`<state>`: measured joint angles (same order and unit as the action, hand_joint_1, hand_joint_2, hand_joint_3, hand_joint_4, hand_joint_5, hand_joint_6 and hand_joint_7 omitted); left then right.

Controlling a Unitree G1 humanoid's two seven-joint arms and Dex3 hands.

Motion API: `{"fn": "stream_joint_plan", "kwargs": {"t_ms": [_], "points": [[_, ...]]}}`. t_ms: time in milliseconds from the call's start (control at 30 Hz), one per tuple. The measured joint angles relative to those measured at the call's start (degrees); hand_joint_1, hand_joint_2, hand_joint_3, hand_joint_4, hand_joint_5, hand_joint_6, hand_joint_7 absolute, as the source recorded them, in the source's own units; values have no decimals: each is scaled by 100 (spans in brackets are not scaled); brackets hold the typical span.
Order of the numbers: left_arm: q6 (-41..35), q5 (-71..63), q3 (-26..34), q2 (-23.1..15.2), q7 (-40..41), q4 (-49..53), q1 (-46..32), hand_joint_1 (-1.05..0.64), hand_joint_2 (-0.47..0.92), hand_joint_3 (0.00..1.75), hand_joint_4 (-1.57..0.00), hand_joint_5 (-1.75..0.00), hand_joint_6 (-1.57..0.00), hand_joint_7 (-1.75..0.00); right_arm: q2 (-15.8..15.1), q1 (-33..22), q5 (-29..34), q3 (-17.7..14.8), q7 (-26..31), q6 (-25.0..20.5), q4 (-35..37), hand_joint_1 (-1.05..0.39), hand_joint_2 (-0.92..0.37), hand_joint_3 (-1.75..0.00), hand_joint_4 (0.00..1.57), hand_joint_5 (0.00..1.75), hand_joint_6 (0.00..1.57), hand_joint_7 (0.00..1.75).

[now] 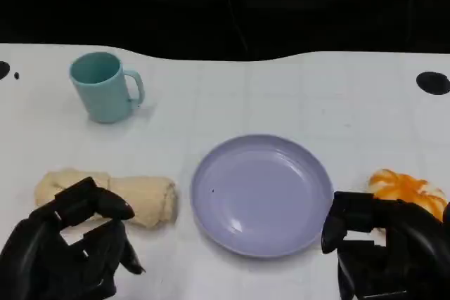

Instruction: Grasp the towel on the left side of the plate with the left hand and place it into the plate.

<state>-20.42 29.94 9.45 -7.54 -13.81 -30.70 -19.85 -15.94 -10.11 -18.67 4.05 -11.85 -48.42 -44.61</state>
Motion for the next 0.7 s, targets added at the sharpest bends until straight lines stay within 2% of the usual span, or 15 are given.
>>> {"fn": "stream_joint_plan", "kwargs": {"t_ms": [67,100,167,200,367,467,700], "points": [[22,-151,-1,-1,87,-8,14,-23,63,78,-72,-101,-88,-36,0,0,-1,0,3,0,0,9,-47,-144,81,175,66,162],[57,-278,-7,-3,118,-19,18,-25,75,55,-67,-90,-85,-21,0,0,-1,0,4,0,-1,9,-47,-144,81,175,66,162],[203,-590,-31,-39,141,-23,33,-27,88,29,-62,-79,-80,-7,0,0,-1,2,4,0,-5,9,-47,-144,81,175,66,162],[289,-734,-40,-63,141,-23,41,-27,90,23,-60,-75,-79,-4,0,0,-2,3,3,0,-9,9,-47,-145,81,175,65,162],[848,-1662,-173,-223,174,-4,80,-33,92,15,-54,-60,-66,-1,0,0,-4,3,3,0,-46,9,-46,-145,82,175,65,162],[1045,-2285,-264,-374,232,14,118,-42,92,10,-47,-47,-56,0,0,0,-4,4,3,0,-80,9,-46,-145,82,175,65,163],[1116,-4263,-473,-1132,298,-288,250,-47,92,6,-32,-35,-35,0,1,6,-5,8,17,-13,-105,9,-47,-145,82,175,65,163]]}}
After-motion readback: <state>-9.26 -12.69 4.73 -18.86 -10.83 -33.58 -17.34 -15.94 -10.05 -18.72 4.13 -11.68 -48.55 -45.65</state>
